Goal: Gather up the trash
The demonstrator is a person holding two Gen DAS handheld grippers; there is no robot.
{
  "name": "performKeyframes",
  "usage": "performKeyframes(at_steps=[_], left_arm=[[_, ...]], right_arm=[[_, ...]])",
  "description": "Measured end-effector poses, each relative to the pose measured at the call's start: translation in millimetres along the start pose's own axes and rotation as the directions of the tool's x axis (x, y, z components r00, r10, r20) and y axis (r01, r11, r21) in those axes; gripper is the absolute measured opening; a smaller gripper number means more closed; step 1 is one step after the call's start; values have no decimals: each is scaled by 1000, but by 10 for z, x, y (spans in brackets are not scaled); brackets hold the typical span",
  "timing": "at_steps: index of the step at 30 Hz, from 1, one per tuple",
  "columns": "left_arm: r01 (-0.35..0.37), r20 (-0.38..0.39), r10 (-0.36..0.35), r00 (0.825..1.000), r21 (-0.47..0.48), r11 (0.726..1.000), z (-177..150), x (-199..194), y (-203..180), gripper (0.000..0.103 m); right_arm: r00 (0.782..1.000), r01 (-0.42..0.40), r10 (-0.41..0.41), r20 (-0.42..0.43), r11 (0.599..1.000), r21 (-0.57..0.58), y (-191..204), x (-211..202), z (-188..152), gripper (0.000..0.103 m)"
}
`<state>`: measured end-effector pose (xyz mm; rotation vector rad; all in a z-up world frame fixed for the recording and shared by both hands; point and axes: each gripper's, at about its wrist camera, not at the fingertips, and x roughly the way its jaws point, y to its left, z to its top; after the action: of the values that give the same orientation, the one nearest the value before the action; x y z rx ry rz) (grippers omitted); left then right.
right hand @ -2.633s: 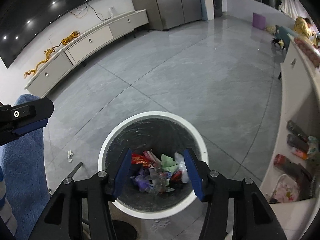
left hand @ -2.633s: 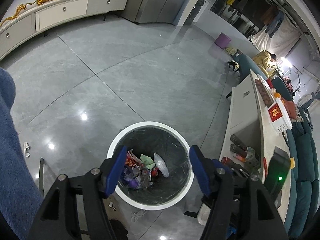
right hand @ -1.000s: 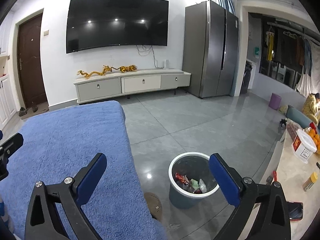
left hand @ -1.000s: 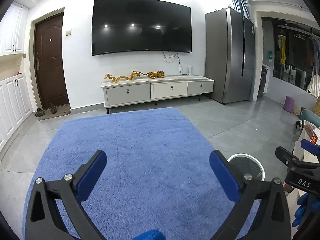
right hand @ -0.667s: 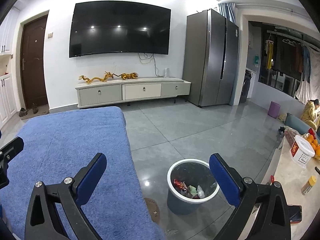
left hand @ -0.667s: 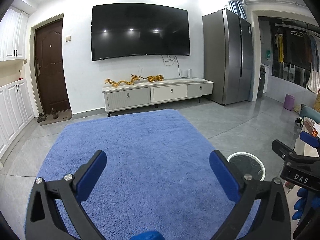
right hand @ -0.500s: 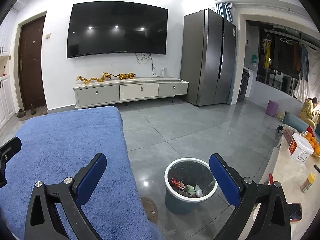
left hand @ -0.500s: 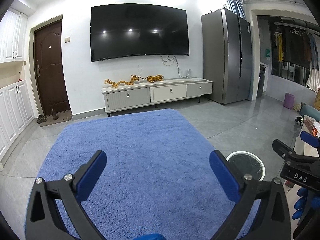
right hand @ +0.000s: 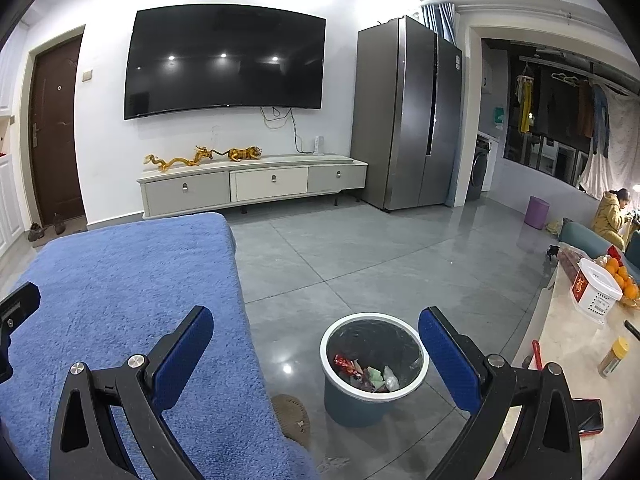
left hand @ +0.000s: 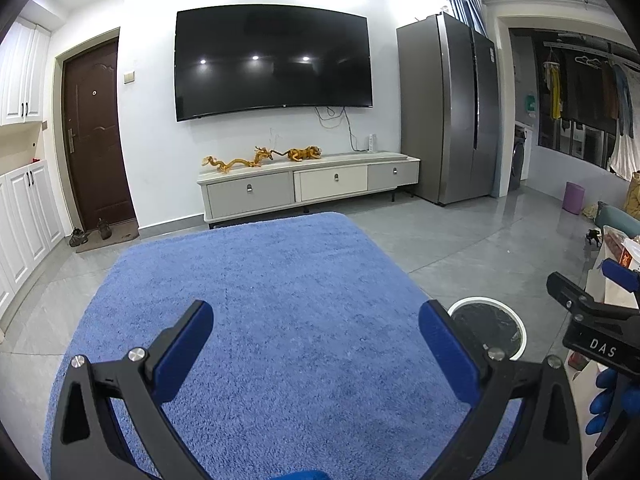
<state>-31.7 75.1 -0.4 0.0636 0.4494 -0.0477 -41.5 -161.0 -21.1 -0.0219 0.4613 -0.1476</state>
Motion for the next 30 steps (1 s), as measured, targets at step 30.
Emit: performKeyframes(at_steps=[30], left_arm=[[-2, -7, 2, 1000, 6, 1000, -31, 4, -73, 103]], right_arm=[[1000, -1, 1, 3, 1000, 2, -31, -47, -26, 103]])
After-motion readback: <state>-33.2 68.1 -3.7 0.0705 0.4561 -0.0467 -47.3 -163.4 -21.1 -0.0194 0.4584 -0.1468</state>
